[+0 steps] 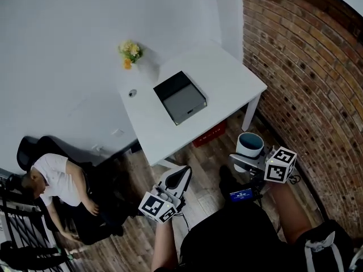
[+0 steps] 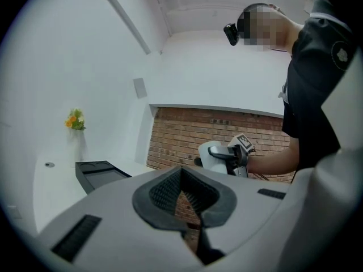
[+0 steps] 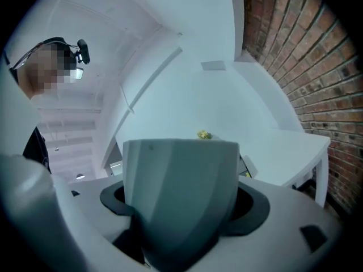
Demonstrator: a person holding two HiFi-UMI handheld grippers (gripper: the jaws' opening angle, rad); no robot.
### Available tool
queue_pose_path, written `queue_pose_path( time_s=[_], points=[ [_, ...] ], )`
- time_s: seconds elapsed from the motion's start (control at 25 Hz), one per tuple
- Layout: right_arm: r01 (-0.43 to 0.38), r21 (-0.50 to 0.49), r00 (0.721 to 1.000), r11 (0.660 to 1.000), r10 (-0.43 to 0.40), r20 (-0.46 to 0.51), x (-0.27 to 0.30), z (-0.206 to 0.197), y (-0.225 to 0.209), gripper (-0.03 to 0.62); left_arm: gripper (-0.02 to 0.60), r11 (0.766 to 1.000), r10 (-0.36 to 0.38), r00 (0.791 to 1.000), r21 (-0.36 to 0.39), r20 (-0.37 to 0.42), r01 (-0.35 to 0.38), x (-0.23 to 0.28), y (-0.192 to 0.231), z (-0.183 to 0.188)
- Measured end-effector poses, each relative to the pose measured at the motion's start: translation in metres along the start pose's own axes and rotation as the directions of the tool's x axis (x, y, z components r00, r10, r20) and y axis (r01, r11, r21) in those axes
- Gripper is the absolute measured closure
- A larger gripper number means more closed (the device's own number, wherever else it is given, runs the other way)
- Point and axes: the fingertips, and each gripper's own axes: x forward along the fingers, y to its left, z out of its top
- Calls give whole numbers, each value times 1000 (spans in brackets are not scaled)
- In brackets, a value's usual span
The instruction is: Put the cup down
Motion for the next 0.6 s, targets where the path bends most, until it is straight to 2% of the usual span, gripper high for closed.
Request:
queue_pose_path(
  time_s=[0.12, 0.4, 0.6],
  points=[
    [-40, -19, 999, 999, 39, -28, 35, 24, -34, 187, 574, 1000, 14, 1000, -2, -5, -14, 35, 37, 13],
    [-122, -17, 986, 992, 119, -117, 101, 63, -104, 187, 574, 995, 99, 995, -7, -3, -99, 103, 120, 40],
    [-172, -4, 973, 985, 169, -160, 139, 78, -135, 187, 574, 984, 154, 987, -92, 36, -150, 125, 162, 51]
  ],
)
